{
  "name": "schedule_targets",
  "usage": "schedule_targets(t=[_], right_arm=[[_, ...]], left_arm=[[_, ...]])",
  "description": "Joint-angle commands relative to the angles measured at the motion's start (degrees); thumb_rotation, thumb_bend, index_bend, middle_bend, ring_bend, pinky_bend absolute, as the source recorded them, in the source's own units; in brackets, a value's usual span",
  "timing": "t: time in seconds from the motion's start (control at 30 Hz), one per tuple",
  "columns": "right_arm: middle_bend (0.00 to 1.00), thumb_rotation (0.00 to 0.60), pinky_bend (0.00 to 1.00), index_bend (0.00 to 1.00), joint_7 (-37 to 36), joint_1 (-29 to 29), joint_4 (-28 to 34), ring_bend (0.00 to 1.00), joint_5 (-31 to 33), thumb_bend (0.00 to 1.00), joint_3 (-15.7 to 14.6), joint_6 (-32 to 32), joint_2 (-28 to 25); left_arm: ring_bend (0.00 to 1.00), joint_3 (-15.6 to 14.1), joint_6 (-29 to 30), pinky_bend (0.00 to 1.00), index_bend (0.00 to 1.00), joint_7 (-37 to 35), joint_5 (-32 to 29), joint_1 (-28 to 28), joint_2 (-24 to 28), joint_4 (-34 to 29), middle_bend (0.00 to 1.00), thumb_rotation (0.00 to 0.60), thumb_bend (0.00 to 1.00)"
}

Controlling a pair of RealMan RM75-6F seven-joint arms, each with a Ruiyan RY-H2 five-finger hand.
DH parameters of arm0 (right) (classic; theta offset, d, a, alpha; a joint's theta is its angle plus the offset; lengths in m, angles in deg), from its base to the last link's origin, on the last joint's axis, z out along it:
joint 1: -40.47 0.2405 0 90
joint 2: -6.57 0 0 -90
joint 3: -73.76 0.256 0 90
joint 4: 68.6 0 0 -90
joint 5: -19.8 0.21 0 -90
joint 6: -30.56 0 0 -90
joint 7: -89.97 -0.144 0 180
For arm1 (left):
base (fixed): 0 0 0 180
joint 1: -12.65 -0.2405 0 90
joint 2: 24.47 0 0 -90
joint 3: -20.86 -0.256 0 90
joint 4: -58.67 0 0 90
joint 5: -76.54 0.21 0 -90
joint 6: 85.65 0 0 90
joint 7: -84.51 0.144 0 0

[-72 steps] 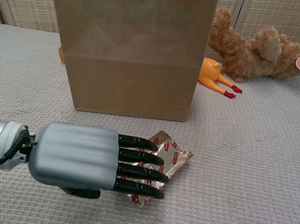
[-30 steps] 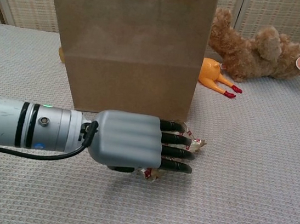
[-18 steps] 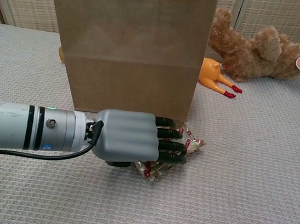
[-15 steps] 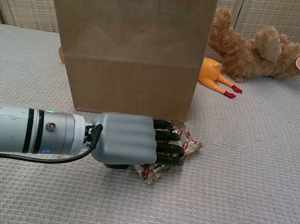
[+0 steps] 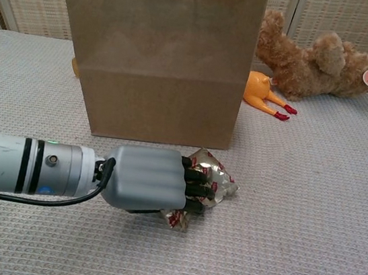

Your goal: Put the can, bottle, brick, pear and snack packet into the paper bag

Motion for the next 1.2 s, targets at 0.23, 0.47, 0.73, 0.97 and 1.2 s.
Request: schedule_targets(t=[0.23,0.47,0.73,0.97,1.2], right_arm=[[0.00,0.600,0.00,0.00,-0.04,-0.14,0.00,0.00,-0.17,0.02,-0.08,0.20,-0.04],[0.00,0.600,0.00,0.00,0.21,-0.57,0.17,0.00,-1.35,0.02,-0.37,0.98,-0.04],[0.00,0.600,0.00,0.00,0.46,-1.16,0.38,0.00,-2.73,0.02,-0.76,1.98,-0.08],[0.00,0.600,0.00,0.00,0.48,-1.46,0.43,0.00,-3.33,0.02,-0.85,2.62,-0.15],[0.00,0.600,0.00,0.00,1.31,-1.71,0.55,0.00,-3.78,0.02,-0.96,2.78,0.04]], left_arm=[[0.70,0.81,2.90,0.85,0.67,0.19,-3.25,-2.10,7.88,-8.21,0.74,0.600,0.70],[0.70,1.27,9.81,0.85,0.67,-2.23,-5.86,-6.66,15.52,-16.35,0.75,0.600,0.70],[0.73,0.45,17.88,0.87,0.71,-5.34,-6.52,-12.32,23.68,-20.76,0.78,0.600,0.71],[0.74,2.60,29.20,0.87,0.71,-6.69,-10.46,-19.84,30.10,-20.84,0.79,0.600,0.71],[0.74,10.36,38.50,0.87,0.72,-5.99,-21.27,-24.60,28.99,-19.15,0.80,0.600,0.71]])
